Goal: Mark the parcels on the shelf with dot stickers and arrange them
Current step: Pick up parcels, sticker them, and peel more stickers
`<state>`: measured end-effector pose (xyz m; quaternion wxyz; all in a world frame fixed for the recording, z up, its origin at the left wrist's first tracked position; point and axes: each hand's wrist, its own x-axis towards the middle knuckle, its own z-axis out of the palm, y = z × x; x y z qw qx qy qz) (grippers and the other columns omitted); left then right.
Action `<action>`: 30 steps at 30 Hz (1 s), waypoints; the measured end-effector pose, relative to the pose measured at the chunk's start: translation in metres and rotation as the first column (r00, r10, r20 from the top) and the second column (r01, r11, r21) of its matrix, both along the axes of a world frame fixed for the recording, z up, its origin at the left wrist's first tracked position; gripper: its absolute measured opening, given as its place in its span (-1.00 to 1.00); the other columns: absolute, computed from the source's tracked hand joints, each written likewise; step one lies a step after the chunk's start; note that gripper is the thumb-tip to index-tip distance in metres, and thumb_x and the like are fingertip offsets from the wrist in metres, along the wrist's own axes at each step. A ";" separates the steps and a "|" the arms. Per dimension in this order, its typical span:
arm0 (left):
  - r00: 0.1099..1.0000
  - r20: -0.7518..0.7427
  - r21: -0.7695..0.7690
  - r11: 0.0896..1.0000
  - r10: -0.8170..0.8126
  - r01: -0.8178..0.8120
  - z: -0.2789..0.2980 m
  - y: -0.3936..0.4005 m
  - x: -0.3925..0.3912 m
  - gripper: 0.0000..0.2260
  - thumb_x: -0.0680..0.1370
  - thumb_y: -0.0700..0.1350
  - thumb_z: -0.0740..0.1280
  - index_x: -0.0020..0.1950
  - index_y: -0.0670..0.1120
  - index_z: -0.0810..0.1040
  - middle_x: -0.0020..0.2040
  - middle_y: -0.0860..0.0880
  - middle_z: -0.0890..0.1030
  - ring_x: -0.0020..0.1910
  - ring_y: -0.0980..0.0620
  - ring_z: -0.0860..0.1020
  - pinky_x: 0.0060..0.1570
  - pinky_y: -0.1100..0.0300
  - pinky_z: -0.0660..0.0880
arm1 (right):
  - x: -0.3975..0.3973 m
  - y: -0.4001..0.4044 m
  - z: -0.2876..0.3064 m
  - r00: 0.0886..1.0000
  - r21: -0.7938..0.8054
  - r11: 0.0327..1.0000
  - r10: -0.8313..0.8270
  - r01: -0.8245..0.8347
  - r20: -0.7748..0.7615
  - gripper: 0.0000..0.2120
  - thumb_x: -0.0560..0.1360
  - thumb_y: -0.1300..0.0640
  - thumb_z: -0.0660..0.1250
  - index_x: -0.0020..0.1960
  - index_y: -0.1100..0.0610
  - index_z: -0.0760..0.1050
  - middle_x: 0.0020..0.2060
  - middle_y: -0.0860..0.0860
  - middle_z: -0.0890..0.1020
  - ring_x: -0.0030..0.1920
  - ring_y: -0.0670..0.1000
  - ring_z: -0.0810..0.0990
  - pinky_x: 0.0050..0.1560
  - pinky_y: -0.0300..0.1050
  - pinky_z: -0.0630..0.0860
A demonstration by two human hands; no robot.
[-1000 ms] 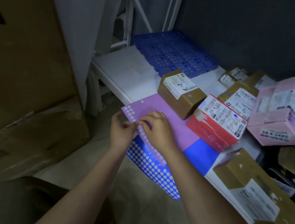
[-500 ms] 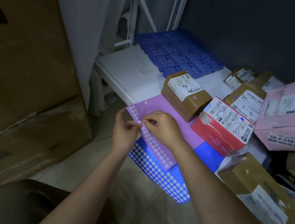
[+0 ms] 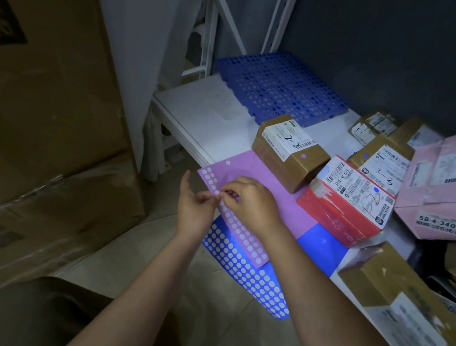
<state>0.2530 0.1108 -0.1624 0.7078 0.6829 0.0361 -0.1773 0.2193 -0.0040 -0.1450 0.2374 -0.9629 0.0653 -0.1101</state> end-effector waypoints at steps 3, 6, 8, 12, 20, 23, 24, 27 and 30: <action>1.000 -0.022 0.000 1.000 0.004 -0.004 0.001 0.001 0.000 -0.28 0.50 -0.32 0.36 0.54 -0.09 0.03 -0.21 -0.01 0.63 -0.09 0.01 0.60 0.13 0.10 0.45 | -0.002 0.000 -0.005 0.999 0.021 1.000 -0.023 0.022 0.047 -0.93 0.44 0.18 0.40 -0.17 0.16 0.65 -0.22 0.06 0.64 -0.21 0.10 0.57 -0.19 -0.02 0.53; 1.000 -0.025 0.008 1.000 0.001 -0.001 0.002 0.000 -0.001 -0.28 0.51 -0.33 0.34 0.54 -0.10 0.02 -0.21 0.01 0.63 -0.10 0.02 0.60 0.10 0.13 0.45 | 0.000 -0.001 -0.009 0.995 0.101 0.992 -0.082 0.076 0.064 -0.94 0.44 0.21 0.40 -0.16 0.17 0.65 -0.21 0.07 0.65 -0.22 0.09 0.58 -0.19 0.01 0.54; 1.000 -0.014 0.026 1.000 -0.004 0.004 0.003 0.000 0.000 -0.29 0.51 -0.31 0.35 0.54 -0.09 0.02 -0.22 0.04 0.62 -0.15 0.07 0.59 0.03 0.16 0.45 | 0.000 -0.001 -0.011 0.988 0.166 0.979 -0.134 0.120 0.075 -0.94 0.45 0.23 0.40 -0.14 0.19 0.64 -0.21 0.08 0.65 -0.22 0.08 0.58 -0.18 0.00 0.54; 1.000 -0.002 0.127 0.992 -0.024 0.024 0.003 0.001 -0.001 -0.30 0.52 -0.26 0.36 0.54 -0.09 0.03 -0.23 0.11 0.57 -0.23 0.24 0.52 -0.04 0.21 0.39 | -0.009 0.001 -0.011 0.934 0.309 0.920 -0.307 0.241 0.184 -0.96 0.46 0.26 0.40 -0.14 0.22 0.63 -0.23 0.08 0.64 -0.27 0.03 0.57 -0.19 -0.07 0.54; 0.935 0.315 0.516 0.856 -0.164 -0.023 0.037 -0.005 -0.036 -0.48 0.49 -0.19 0.34 0.43 -0.05 0.32 0.34 -0.18 0.25 0.31 -0.15 0.21 0.27 0.10 0.22 | -0.115 0.007 0.021 0.818 0.382 0.850 -0.487 0.363 0.307 -0.96 0.44 0.20 0.40 -0.16 0.10 0.62 -0.25 -0.09 0.59 -0.31 -0.19 0.51 -0.22 -0.36 0.44; 0.836 0.438 0.508 0.858 -0.331 0.074 0.047 -0.019 -0.067 -0.61 0.48 -0.23 0.32 0.30 -0.03 0.47 0.25 -0.15 0.34 0.23 -0.15 0.28 0.23 0.15 0.21 | -0.172 -0.003 0.031 0.764 0.310 0.830 -0.551 0.463 0.335 -0.95 0.42 0.21 0.38 -0.19 0.10 0.61 -0.27 -0.13 0.57 -0.27 -0.26 0.50 -0.19 -0.42 0.37; 0.792 0.479 0.501 0.859 -0.378 0.108 0.050 -0.025 -0.080 -0.63 0.47 -0.25 0.32 0.26 -0.04 0.50 0.22 -0.14 0.37 0.20 -0.16 0.31 0.20 0.17 0.21 | -0.192 -0.006 0.035 0.745 0.294 0.819 -0.571 0.492 0.344 -0.95 0.42 0.22 0.38 -0.19 0.10 0.61 -0.27 -0.14 0.56 -0.26 -0.25 0.51 -0.18 -0.40 0.38; 0.635 0.562 0.513 0.826 -0.529 0.234 0.059 -0.046 -0.119 -0.69 0.45 -0.25 0.32 0.19 -0.06 0.55 0.17 -0.13 0.44 0.16 -0.16 0.36 0.16 0.17 0.22 | -0.250 -0.016 0.047 0.691 0.233 0.782 -0.621 0.578 0.370 -0.91 0.41 0.28 0.40 -0.18 0.11 0.61 -0.27 -0.21 0.54 -0.22 -0.28 0.52 -0.18 -0.41 0.39; 0.467 0.578 0.561 0.742 -0.669 0.367 0.064 -0.068 -0.160 -0.71 0.45 -0.09 0.24 0.14 -0.05 0.59 0.16 -0.11 0.50 0.15 -0.18 0.41 0.17 0.04 0.35 | -0.300 -0.026 0.058 0.617 0.277 0.694 -0.719 0.664 0.321 -0.87 0.45 0.28 0.42 -0.18 0.06 0.60 -0.27 -0.23 0.55 -0.22 -0.32 0.53 -0.21 -0.47 0.37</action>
